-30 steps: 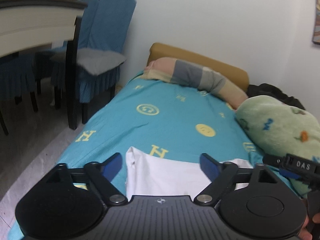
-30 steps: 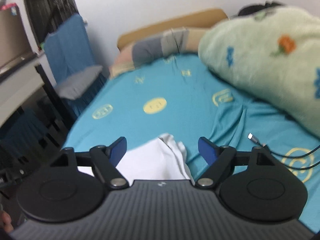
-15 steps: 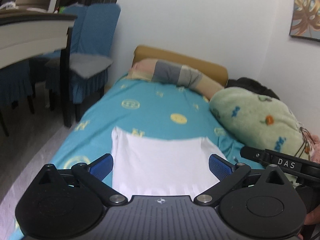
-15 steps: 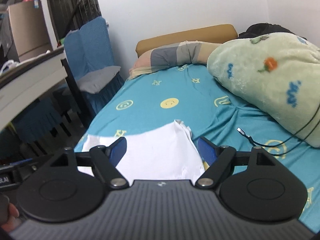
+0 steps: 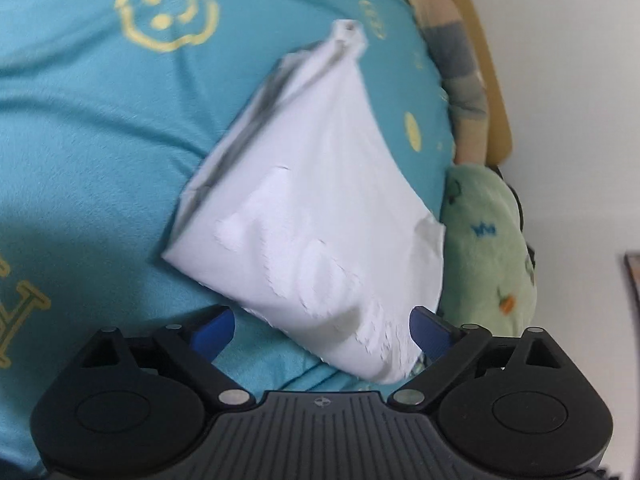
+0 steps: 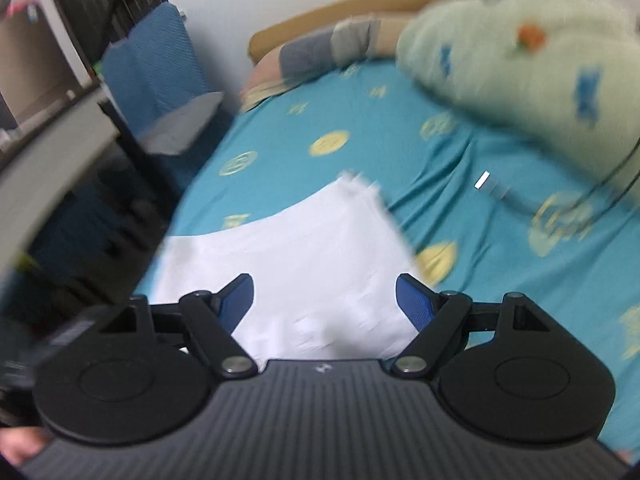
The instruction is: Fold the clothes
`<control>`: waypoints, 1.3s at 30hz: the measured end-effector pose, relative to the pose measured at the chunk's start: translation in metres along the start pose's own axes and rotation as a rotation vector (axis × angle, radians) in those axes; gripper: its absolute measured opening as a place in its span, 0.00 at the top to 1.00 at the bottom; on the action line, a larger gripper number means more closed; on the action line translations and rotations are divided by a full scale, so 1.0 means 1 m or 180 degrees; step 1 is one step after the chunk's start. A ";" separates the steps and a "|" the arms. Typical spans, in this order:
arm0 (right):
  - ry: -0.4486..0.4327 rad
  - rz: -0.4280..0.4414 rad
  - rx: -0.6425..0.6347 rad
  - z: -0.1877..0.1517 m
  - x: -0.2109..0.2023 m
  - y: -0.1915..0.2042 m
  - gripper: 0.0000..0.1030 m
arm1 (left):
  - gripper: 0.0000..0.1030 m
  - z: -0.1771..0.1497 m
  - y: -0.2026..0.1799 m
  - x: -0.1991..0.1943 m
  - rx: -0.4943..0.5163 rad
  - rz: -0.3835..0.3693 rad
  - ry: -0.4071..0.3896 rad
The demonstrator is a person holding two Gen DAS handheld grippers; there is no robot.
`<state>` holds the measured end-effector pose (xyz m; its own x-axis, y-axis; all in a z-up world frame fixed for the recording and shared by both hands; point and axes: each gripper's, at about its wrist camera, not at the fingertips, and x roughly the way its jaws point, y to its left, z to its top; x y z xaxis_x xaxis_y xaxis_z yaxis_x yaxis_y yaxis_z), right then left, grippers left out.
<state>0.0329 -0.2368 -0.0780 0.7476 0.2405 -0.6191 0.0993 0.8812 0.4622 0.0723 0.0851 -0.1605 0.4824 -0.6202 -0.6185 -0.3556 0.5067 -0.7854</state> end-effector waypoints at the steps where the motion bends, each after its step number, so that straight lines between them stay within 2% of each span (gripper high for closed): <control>1: 0.0105 0.0164 0.0191 -0.001 0.003 -0.005 0.22 | 0.18 0.002 0.003 0.001 -0.0039 0.0032 -0.0039; 3: 0.0357 0.0493 0.0578 -0.010 0.014 -0.012 0.22 | 0.38 0.006 0.006 -0.002 -0.0098 0.0085 -0.0156; 4: 0.0500 0.0623 0.0763 -0.015 0.022 -0.015 0.22 | 0.40 0.006 0.008 -0.003 -0.0140 0.0111 -0.0210; 6: 0.0780 0.0869 0.1132 -0.027 0.039 -0.021 0.21 | 0.58 0.007 0.012 -0.007 -0.0192 0.0097 -0.0284; 7: 0.0909 0.0954 0.1313 -0.034 0.049 -0.023 0.20 | 0.61 0.007 0.013 -0.009 -0.0217 0.0088 -0.0319; 9: 0.1104 0.1057 0.1639 -0.046 0.067 -0.027 0.20 | 0.75 0.005 0.013 -0.014 -0.0167 0.0094 -0.0383; 10: 0.1149 0.1065 0.1773 -0.050 0.073 -0.030 0.20 | 0.76 0.003 0.011 -0.016 -0.0143 0.0078 -0.0415; 13: 0.1048 0.0913 0.2049 -0.054 0.079 -0.043 0.21 | 0.80 -0.001 0.004 -0.024 -0.0065 -0.0023 -0.0486; 16: 0.0748 0.0711 0.2387 -0.051 0.074 -0.067 0.24 | 0.82 -0.003 -0.004 -0.031 0.0008 -0.0131 -0.0540; 17: 0.0637 0.0634 0.2449 -0.049 0.071 -0.075 0.36 | 0.82 -0.004 -0.005 -0.031 0.0014 -0.0151 -0.0546; 18: 0.0541 0.0560 0.2497 -0.048 0.068 -0.081 0.41 | 0.82 -0.005 -0.007 -0.032 0.0019 -0.0168 -0.0551; 20: 0.0424 0.0449 0.2534 -0.047 0.064 -0.090 0.68 | 0.83 -0.006 -0.009 -0.031 0.0022 -0.0187 -0.0535; 23: 0.0326 0.0476 0.2472 -0.046 0.058 -0.085 0.82 | 0.83 -0.006 -0.011 -0.035 0.0001 -0.0195 -0.0515; 27: 0.0086 0.0542 0.2173 -0.031 0.029 -0.068 0.84 | 0.83 -0.006 -0.022 -0.052 -0.0144 -0.0306 -0.0395; 32: -0.0163 0.0643 0.2017 -0.015 -0.035 -0.056 0.84 | 0.83 -0.025 -0.066 -0.085 -0.0118 -0.0409 -0.0319; 39: -0.0459 0.0602 0.2112 0.006 -0.143 -0.074 0.84 | 0.82 -0.084 -0.150 -0.111 0.0270 -0.0502 -0.0129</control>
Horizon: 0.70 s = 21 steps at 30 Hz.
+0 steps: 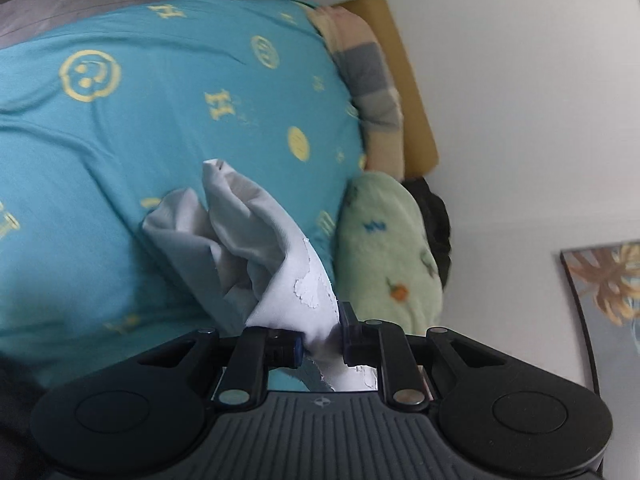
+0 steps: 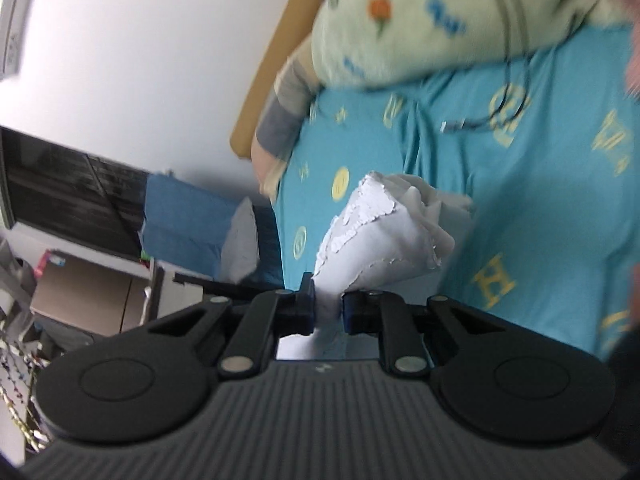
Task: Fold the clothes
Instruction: 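Grasp the folded shirt with both grippers and lift it off the bed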
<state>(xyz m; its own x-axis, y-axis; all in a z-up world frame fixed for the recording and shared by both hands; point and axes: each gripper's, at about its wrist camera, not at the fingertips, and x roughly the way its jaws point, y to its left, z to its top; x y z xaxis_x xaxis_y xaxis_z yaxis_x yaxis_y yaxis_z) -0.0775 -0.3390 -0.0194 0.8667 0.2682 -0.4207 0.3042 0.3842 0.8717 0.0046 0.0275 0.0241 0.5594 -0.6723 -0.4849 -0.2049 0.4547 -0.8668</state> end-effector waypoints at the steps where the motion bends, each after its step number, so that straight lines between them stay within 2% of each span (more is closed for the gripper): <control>1: -0.0062 -0.0012 0.0008 0.007 -0.016 0.001 0.84 | 0.82 -0.011 -0.014 0.004 0.0065 -0.0001 0.0049; 7: -0.0534 -0.0116 0.0094 0.083 -0.097 -0.015 0.84 | 0.82 -0.079 -0.111 0.071 0.0549 -0.0010 0.0485; 10: -0.0851 -0.0145 0.0050 0.142 -0.140 -0.014 0.84 | 0.83 -0.119 -0.182 0.108 0.0811 -0.0191 0.0687; 13: -0.1265 -0.0112 -0.0074 0.203 -0.194 0.004 0.84 | 0.83 -0.154 -0.261 0.143 0.0973 -0.0593 0.0839; 16: -0.1808 -0.0028 -0.0370 0.243 -0.254 0.020 0.84 | 0.83 -0.198 -0.328 0.173 0.1122 -0.1113 0.1000; 18: -0.2155 -0.0002 -0.0560 0.263 -0.291 0.025 0.84 | 0.82 -0.233 -0.350 0.195 0.1170 -0.1307 0.1089; 21: -0.2467 -0.0173 -0.0623 0.264 -0.320 0.000 0.84 | 0.82 -0.283 -0.346 0.223 0.1379 -0.1285 0.1215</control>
<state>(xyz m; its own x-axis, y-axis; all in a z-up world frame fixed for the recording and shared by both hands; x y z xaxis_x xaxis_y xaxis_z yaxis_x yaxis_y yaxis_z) -0.2511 -0.6578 0.1814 0.9026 -0.4177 -0.1044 0.3413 0.5464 0.7648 -0.0272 -0.4452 0.1823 0.1872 -0.9594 -0.2109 0.3422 0.2650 -0.9015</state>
